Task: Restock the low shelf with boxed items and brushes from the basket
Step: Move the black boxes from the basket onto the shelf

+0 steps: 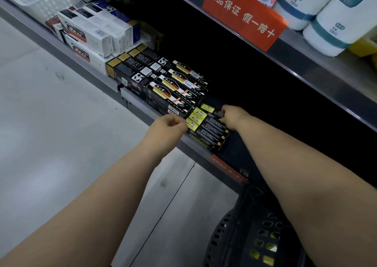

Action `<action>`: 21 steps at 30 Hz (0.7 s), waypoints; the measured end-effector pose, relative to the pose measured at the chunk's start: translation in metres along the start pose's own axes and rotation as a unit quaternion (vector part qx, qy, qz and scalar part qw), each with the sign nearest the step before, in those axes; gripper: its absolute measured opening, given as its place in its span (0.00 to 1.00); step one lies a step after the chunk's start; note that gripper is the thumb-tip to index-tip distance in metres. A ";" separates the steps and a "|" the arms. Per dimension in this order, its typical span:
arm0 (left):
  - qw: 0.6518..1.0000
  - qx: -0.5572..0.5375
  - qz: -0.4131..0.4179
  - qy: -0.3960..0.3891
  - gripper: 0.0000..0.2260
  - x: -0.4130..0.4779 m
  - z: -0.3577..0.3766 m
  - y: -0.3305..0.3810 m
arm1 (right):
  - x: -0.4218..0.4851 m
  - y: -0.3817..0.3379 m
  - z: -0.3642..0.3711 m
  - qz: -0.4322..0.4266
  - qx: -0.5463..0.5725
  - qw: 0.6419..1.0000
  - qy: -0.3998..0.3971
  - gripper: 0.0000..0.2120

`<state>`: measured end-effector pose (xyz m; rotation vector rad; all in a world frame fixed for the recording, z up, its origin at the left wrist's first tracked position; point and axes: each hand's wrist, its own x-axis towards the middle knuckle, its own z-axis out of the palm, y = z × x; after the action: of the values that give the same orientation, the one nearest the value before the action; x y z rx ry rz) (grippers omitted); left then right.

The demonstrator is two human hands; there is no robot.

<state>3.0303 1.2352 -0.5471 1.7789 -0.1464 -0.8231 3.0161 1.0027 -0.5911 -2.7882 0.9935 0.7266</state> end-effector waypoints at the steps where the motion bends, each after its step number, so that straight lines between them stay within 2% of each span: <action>1: 1.000 0.009 0.003 -0.004 0.04 0.000 0.001 0.000 | 0.001 -0.004 0.004 -0.015 0.001 1.000 -0.025 0.19; 5: 1.000 0.021 0.006 -0.014 0.04 -0.003 0.005 0.002 | -0.002 -0.002 0.008 -0.035 0.013 0.994 -0.100 0.32; 9: 0.995 0.060 0.061 -0.043 0.05 -0.015 0.012 0.015 | -0.017 -0.009 -0.004 -0.035 -0.009 0.997 -0.071 0.37; 12: 0.977 0.115 0.158 -0.085 0.06 -0.035 0.019 0.033 | -0.051 -0.018 -0.046 -0.101 0.039 0.994 -0.031 0.28; 14: 0.958 0.146 0.216 -0.119 0.06 -0.053 0.025 0.046 | -0.089 -0.015 -0.076 -0.137 0.110 0.984 -0.008 0.21; 17: 0.924 0.206 0.287 -0.149 0.07 -0.084 0.036 0.061 | -0.159 0.010 -0.097 -0.152 0.246 0.957 0.018 0.14; 21: 0.881 0.236 0.361 -0.196 0.09 -0.127 0.056 0.072 | -0.252 0.069 -0.089 -0.151 0.380 0.910 0.070 0.06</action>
<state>2.9232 1.2241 -0.4339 1.7591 -1.2933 -0.6000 2.8398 1.0715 -0.3910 -2.2218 0.6379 0.0544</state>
